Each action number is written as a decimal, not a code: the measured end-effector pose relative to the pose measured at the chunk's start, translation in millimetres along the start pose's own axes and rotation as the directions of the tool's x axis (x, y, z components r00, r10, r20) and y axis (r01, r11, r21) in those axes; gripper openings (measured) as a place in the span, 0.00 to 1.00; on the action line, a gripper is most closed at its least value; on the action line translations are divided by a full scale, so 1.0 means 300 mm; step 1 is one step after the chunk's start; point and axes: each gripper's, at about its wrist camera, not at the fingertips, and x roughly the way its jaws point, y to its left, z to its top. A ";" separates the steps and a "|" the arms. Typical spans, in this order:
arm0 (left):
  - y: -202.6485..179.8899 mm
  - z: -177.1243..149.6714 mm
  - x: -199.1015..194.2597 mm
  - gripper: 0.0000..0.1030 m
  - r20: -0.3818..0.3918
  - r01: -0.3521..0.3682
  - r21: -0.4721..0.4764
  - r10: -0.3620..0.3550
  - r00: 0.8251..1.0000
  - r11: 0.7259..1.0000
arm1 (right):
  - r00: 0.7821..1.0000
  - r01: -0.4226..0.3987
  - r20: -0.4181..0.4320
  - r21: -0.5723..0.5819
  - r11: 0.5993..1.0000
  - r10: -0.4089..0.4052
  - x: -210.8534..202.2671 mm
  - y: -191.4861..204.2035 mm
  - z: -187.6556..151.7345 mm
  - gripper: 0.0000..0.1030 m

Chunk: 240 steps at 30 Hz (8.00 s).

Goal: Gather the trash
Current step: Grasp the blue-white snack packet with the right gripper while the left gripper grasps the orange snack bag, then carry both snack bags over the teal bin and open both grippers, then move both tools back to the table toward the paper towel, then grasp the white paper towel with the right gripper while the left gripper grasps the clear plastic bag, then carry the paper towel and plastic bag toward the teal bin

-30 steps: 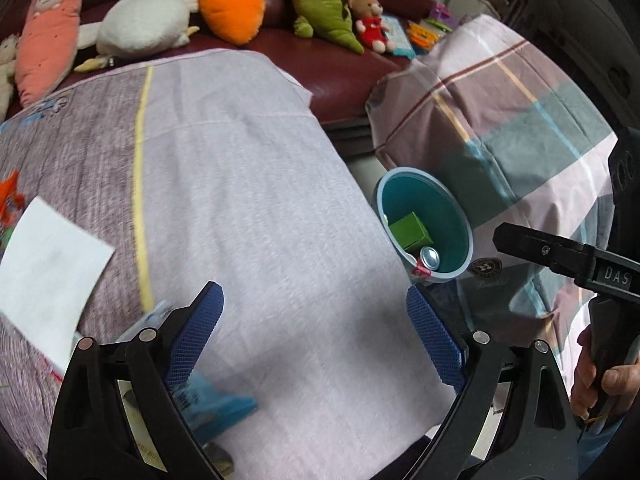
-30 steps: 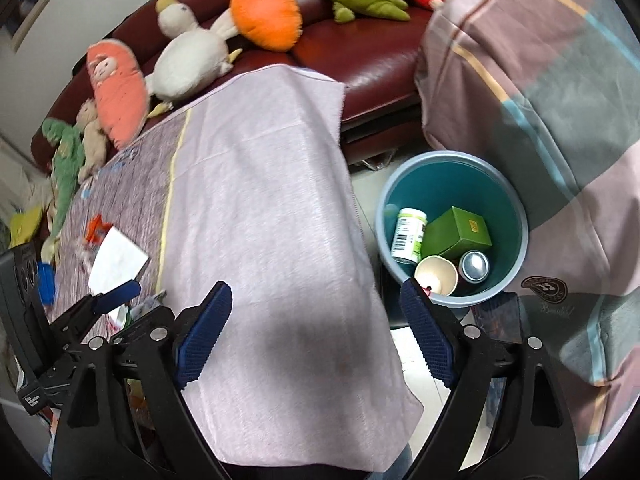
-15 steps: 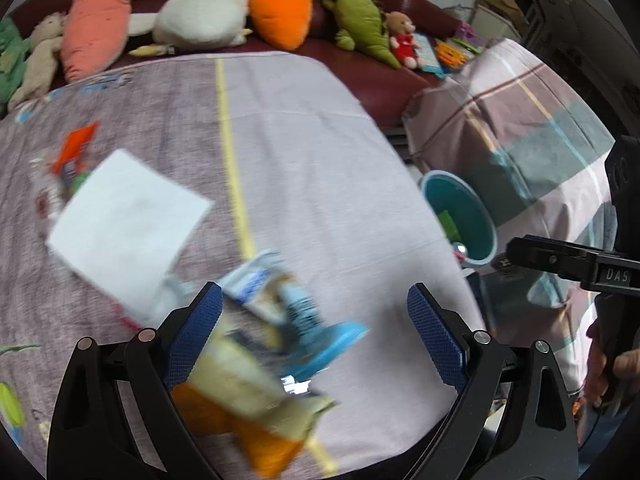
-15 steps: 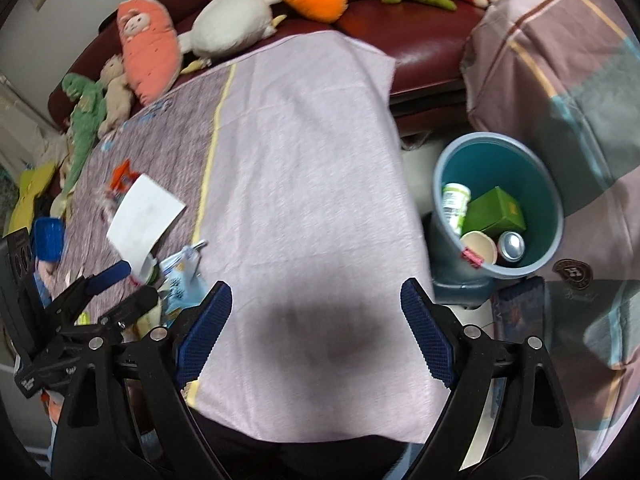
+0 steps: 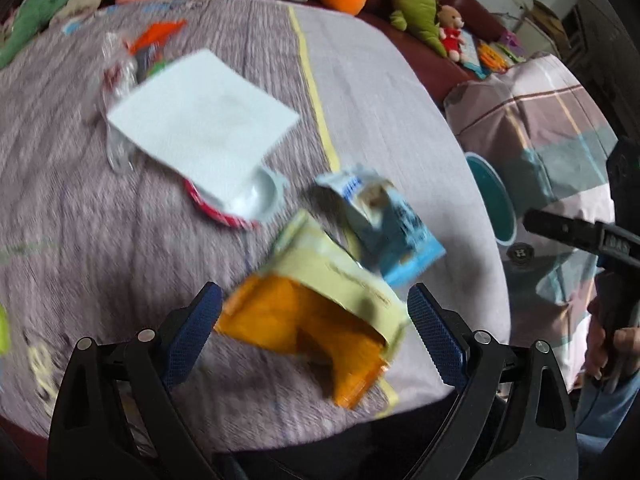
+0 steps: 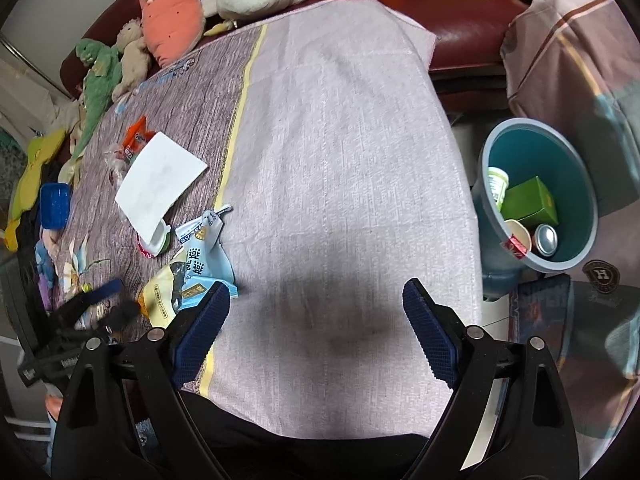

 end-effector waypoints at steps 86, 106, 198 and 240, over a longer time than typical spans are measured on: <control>-0.654 0.194 0.122 0.23 0.058 0.069 0.388 -0.099 0.993 0.919 | 0.946 -0.235 0.266 0.167 0.958 0.186 -0.189 -0.474 0.086 0.20; -1.140 0.298 0.707 0.24 -0.218 0.204 0.515 -0.103 0.970 0.833 | 0.963 -0.155 0.268 0.427 0.891 0.038 -0.131 -1.023 0.097 0.22; 0.620 0.328 -0.010 0.93 0.164 -0.148 -0.265 0.196 0.967 0.953 | 0.982 -0.111 -0.185 -0.372 0.922 0.043 0.604 0.702 0.432 0.82; 0.303 0.368 -0.108 0.25 0.250 -0.130 -0.125 0.158 0.955 0.984 | 0.997 -0.076 -0.014 -0.245 0.966 0.075 0.332 0.299 0.348 0.16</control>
